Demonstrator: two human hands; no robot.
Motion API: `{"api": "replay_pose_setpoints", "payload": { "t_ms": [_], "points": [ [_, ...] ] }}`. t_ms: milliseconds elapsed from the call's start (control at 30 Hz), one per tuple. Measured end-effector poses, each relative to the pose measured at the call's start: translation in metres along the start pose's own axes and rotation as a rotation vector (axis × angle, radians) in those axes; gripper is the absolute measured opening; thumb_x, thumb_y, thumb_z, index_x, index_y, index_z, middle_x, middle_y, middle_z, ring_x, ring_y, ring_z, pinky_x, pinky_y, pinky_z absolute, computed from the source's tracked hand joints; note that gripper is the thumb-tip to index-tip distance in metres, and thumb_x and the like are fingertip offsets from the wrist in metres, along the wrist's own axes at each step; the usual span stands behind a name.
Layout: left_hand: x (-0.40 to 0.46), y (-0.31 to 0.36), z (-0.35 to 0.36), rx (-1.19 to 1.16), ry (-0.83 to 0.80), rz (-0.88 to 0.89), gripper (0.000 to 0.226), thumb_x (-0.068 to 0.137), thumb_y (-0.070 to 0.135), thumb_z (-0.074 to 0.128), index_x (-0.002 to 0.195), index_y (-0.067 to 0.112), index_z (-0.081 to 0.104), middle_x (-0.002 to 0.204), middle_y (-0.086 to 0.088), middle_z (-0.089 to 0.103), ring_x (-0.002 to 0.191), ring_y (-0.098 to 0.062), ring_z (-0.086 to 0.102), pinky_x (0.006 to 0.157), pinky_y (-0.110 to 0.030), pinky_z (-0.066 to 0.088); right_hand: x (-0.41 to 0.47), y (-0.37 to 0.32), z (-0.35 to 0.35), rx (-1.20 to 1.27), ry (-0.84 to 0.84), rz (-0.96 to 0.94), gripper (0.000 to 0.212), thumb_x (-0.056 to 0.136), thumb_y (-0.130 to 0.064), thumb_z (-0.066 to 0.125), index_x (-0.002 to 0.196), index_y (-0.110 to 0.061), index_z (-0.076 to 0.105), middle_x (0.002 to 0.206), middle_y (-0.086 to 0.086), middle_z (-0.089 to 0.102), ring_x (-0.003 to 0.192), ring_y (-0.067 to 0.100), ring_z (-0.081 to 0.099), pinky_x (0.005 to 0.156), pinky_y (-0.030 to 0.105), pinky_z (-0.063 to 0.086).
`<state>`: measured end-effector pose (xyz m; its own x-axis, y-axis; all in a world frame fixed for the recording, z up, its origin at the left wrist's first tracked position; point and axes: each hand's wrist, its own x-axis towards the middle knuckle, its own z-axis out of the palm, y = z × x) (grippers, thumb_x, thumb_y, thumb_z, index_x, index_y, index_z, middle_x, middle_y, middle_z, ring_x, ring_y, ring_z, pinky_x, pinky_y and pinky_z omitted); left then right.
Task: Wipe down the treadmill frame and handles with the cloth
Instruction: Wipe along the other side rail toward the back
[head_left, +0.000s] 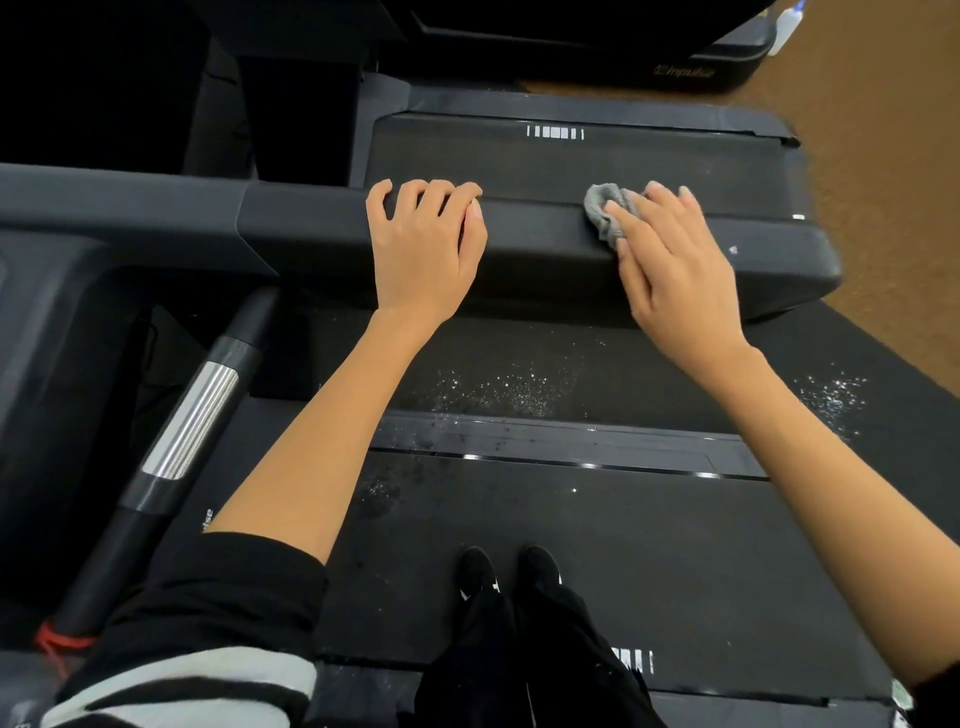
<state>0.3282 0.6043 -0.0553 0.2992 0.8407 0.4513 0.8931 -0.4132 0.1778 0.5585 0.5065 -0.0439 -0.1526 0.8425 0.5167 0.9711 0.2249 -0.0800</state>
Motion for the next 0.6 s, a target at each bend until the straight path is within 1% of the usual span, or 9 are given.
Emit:
{"api": "replay_pose_setpoints", "payload": {
  "t_ms": [167,300,367,467,500,533,600],
  "points": [
    [0.0,-0.002,0.0,-0.001,0.005,0.019,0.042,0.098,0.034,0.028,0.114,0.021,0.065,0.109,0.002,0.068,0.106,-0.018,0.059,0.106,-0.044,0.031,-0.02,0.023,-0.012,-0.044,0.013,0.065,0.032,0.104,-0.008,0.039,0.128,0.003,0.056,0.131,0.02,0.058,0.133,0.037,0.045,0.117,0.05,0.026],
    [-0.001,-0.003,0.001,0.001,0.012,0.023,0.043,0.098,0.035,0.028,0.114,0.021,0.066,0.11,0.001,0.068,0.106,-0.018,0.059,0.106,-0.044,0.032,-0.037,0.048,-0.025,-0.053,0.001,0.182,0.033,0.105,-0.01,0.035,0.127,0.004,0.055,0.132,0.02,0.056,0.136,0.036,0.041,0.119,0.051,0.022],
    [-0.001,-0.003,0.001,-0.005,0.015,0.016,0.043,0.098,0.035,0.028,0.114,0.022,0.066,0.11,0.001,0.068,0.107,-0.018,0.059,0.106,-0.044,0.032,-0.043,0.056,-0.03,-0.044,0.014,0.259,0.033,0.106,-0.013,0.033,0.122,0.004,0.056,0.132,0.02,0.056,0.137,0.035,0.039,0.119,0.05,0.021],
    [-0.001,-0.001,0.001,-0.012,0.02,0.002,0.042,0.098,0.034,0.029,0.114,0.022,0.066,0.11,0.002,0.068,0.107,-0.018,0.058,0.107,-0.044,0.031,-0.039,0.055,-0.025,0.021,0.071,0.422,0.034,0.106,-0.017,0.031,0.11,0.003,0.058,0.127,0.016,0.059,0.137,0.031,0.04,0.122,0.042,0.016],
    [-0.001,0.0,0.002,-0.013,0.022,-0.002,0.042,0.098,0.033,0.029,0.113,0.022,0.066,0.11,0.003,0.068,0.107,-0.018,0.058,0.107,-0.044,0.03,-0.034,0.051,-0.021,0.047,0.106,0.488,0.034,0.106,-0.018,0.03,0.104,0.003,0.058,0.12,0.016,0.061,0.134,0.031,0.044,0.122,0.04,0.017],
    [-0.001,0.0,0.002,-0.014,0.023,-0.006,0.041,0.098,0.033,0.029,0.113,0.022,0.066,0.11,0.003,0.068,0.107,-0.018,0.058,0.107,-0.044,0.03,-0.028,0.046,-0.017,0.07,0.146,0.549,0.034,0.106,-0.017,0.03,0.097,0.003,0.056,0.109,0.017,0.063,0.126,0.033,0.05,0.121,0.041,0.02],
    [-0.001,0.002,0.003,-0.018,0.021,-0.012,0.041,0.098,0.032,0.03,0.113,0.022,0.066,0.11,0.003,0.068,0.108,-0.018,0.058,0.108,-0.045,0.029,-0.014,0.036,-0.01,0.085,0.222,0.634,0.035,0.105,-0.018,0.029,0.088,0.001,0.053,0.089,0.018,0.059,0.102,0.037,0.058,0.113,0.045,0.033]
  ]
}}
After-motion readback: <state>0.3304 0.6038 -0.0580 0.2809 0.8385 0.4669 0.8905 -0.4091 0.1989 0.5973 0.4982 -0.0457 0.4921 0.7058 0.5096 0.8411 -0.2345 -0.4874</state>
